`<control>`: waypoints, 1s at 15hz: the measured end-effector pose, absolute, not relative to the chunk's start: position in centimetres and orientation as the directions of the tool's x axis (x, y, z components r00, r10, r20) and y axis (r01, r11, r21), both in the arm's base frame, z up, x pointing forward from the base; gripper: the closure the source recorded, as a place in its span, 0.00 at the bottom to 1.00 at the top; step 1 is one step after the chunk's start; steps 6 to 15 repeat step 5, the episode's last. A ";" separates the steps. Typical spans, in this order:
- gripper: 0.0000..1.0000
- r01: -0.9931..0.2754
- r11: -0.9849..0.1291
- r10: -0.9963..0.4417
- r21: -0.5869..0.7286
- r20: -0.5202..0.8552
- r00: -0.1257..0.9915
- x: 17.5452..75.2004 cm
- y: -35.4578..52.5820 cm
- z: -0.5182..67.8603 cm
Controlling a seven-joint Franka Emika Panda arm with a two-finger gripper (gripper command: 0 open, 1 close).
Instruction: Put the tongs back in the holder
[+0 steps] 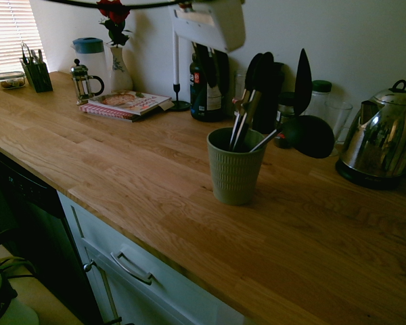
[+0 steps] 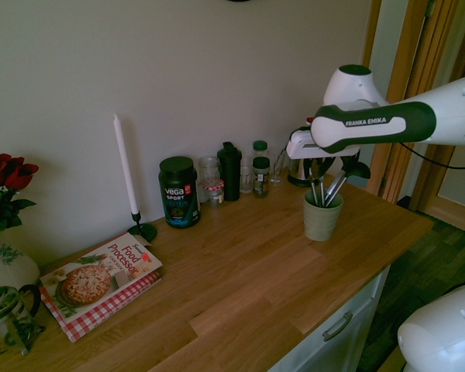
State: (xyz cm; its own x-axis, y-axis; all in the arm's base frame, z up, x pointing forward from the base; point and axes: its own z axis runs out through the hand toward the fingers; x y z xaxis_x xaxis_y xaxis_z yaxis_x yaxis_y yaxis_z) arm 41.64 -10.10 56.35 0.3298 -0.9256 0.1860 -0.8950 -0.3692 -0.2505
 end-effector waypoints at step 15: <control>0.00 -0.794 -0.589 -0.807 -0.150 0.056 0.588 44.1 -0.4 51.7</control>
